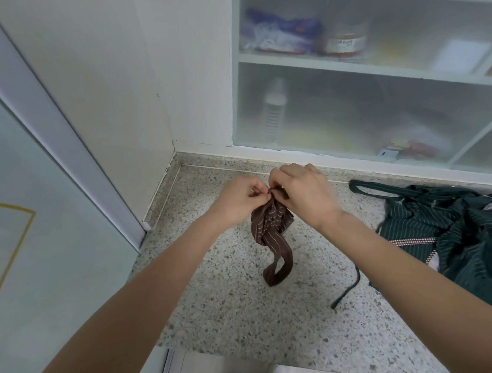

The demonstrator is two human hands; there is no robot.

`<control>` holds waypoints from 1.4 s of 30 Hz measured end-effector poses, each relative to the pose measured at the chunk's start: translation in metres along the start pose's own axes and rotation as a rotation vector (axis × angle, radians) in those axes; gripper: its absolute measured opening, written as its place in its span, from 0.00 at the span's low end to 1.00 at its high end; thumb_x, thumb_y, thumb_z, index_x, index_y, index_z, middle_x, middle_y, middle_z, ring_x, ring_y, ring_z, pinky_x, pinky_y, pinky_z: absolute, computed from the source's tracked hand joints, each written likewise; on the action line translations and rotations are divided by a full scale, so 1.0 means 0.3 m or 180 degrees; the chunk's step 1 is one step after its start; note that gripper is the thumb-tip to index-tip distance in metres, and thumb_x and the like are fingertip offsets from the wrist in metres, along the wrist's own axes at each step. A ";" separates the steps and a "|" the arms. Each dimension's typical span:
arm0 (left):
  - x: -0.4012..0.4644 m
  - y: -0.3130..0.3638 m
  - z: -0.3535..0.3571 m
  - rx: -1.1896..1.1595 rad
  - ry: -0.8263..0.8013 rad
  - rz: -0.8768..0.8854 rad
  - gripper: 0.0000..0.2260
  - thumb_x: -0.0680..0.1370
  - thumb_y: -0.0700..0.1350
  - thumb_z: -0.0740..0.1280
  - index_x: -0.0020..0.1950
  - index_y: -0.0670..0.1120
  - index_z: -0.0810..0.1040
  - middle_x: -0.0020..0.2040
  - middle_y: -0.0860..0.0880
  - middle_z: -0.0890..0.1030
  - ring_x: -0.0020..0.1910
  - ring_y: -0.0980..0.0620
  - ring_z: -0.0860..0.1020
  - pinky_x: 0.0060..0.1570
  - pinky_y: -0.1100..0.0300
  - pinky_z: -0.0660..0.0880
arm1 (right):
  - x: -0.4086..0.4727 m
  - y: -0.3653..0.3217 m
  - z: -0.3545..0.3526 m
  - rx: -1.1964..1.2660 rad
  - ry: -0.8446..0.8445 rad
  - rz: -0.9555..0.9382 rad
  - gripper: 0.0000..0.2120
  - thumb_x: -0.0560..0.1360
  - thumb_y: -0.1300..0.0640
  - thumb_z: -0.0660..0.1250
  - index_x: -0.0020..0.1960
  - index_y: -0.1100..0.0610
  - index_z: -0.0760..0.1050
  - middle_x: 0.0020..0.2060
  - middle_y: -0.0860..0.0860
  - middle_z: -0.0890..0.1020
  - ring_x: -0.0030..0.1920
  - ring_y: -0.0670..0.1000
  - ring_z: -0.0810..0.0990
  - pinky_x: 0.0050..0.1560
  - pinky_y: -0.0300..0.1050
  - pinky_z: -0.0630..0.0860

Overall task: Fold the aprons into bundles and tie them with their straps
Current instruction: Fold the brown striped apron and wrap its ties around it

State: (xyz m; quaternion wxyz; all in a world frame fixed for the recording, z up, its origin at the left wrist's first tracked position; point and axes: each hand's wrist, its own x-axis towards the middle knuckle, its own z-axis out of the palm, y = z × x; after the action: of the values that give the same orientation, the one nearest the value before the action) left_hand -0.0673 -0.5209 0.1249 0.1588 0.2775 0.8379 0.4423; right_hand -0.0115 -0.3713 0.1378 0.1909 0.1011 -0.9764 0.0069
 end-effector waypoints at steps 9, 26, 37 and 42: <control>-0.055 -0.021 -0.048 -0.0494 -0.0078 -0.0044 0.06 0.81 0.40 0.59 0.54 0.47 0.73 0.46 0.47 0.83 0.40 0.59 0.82 0.39 0.68 0.74 | -0.044 -0.041 0.059 -0.0521 0.1019 -0.0137 0.13 0.76 0.49 0.61 0.37 0.55 0.72 0.27 0.47 0.75 0.24 0.50 0.72 0.35 0.42 0.62; -0.102 -0.071 -0.053 0.0843 0.0223 0.0220 0.05 0.79 0.39 0.62 0.48 0.39 0.77 0.37 0.54 0.75 0.36 0.57 0.80 0.40 0.62 0.79 | -0.111 -0.069 0.053 0.0207 -0.0350 0.1045 0.10 0.80 0.49 0.59 0.46 0.56 0.71 0.32 0.47 0.74 0.31 0.51 0.72 0.30 0.42 0.65; -0.085 -0.055 -0.057 0.0365 0.0415 0.0303 0.05 0.79 0.39 0.62 0.54 0.41 0.75 0.49 0.47 0.81 0.42 0.58 0.80 0.40 0.77 0.72 | -0.083 -0.102 0.053 0.3027 -0.0332 0.2101 0.10 0.78 0.59 0.63 0.39 0.58 0.68 0.40 0.53 0.76 0.42 0.49 0.75 0.50 0.50 0.77; -0.087 -0.027 -0.038 0.0361 0.0162 0.0242 0.17 0.78 0.46 0.65 0.66 0.44 0.68 0.65 0.48 0.72 0.60 0.53 0.75 0.58 0.63 0.69 | -0.055 -0.119 0.062 0.3981 -0.0303 0.3289 0.11 0.80 0.61 0.59 0.39 0.58 0.64 0.46 0.59 0.77 0.42 0.56 0.78 0.37 0.51 0.82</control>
State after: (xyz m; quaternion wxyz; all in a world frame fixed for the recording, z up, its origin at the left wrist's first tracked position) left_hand -0.0549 -0.5477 0.1250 0.1045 0.3064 0.8542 0.4068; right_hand 0.0036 -0.4039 0.1134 0.0301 -0.2742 -0.7223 0.6342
